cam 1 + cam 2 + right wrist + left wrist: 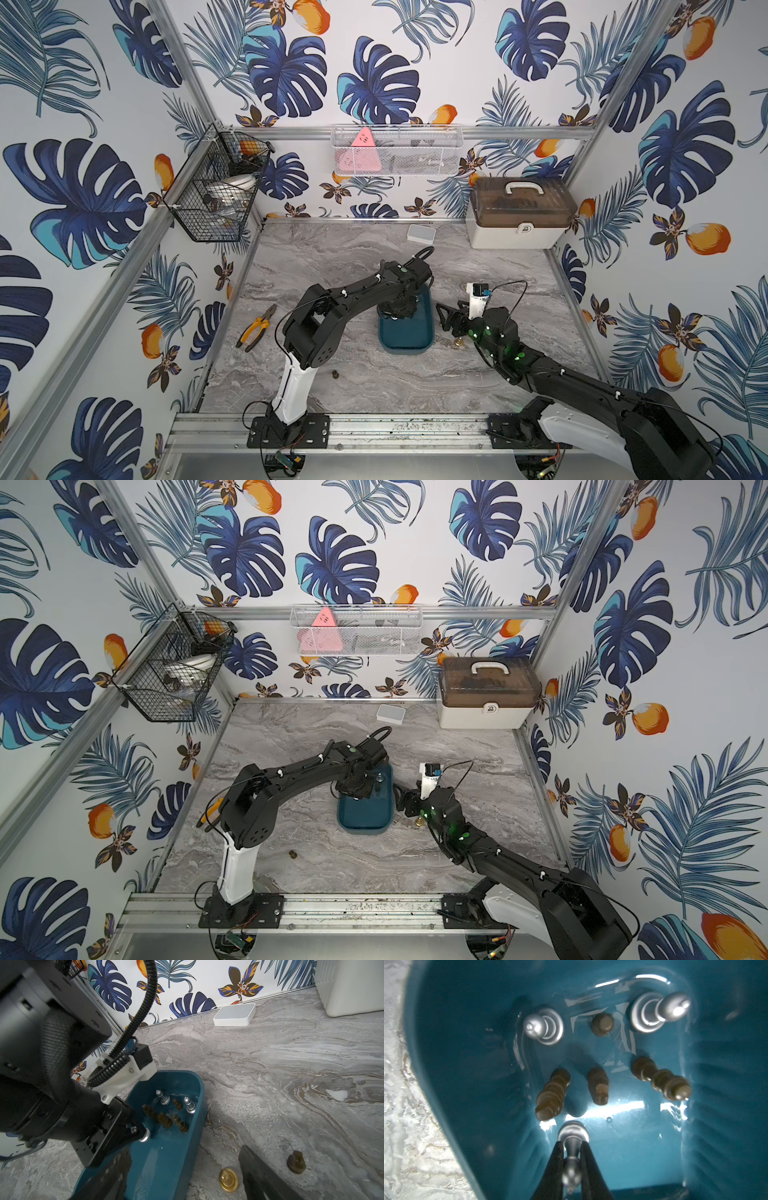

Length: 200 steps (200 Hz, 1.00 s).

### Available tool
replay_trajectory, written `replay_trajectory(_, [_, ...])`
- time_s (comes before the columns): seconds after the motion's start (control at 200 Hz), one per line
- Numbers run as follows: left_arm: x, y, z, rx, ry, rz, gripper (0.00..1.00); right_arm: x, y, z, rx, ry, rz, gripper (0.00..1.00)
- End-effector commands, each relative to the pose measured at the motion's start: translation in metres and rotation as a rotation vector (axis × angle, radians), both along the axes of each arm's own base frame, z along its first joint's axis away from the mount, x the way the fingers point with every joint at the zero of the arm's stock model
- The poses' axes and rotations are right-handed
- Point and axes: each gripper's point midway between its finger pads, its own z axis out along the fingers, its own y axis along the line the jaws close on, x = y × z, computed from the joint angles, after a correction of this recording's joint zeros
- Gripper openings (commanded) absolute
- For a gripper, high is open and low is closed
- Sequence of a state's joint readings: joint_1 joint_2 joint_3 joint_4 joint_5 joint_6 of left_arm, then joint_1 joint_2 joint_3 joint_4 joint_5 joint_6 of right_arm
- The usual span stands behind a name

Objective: Put the chess pieces into the storage box
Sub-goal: Place the chess piece in the storage box.

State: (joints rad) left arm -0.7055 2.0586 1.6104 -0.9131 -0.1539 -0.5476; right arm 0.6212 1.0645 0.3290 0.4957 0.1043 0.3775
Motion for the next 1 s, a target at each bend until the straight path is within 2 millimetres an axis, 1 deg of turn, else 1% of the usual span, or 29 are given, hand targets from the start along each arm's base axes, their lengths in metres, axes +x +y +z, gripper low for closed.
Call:
replay_trajectory(0.0, [-0.002,0.004,-0.004,0.020,0.010,-0.008,0.13,0.000,0.003,0.003,0.010,-0.002,0.011,0.83])
replay_trajectory(0.54, [0.000,0.004,-0.020,0.037,0.015,-0.006,0.14,0.000,0.005,0.003,0.012,0.001,0.020,0.84])
replay_trajectory(0.996, [0.002,0.006,-0.025,0.046,0.003,-0.005,0.16,0.000,0.006,0.003,0.011,0.001,0.025,0.84])
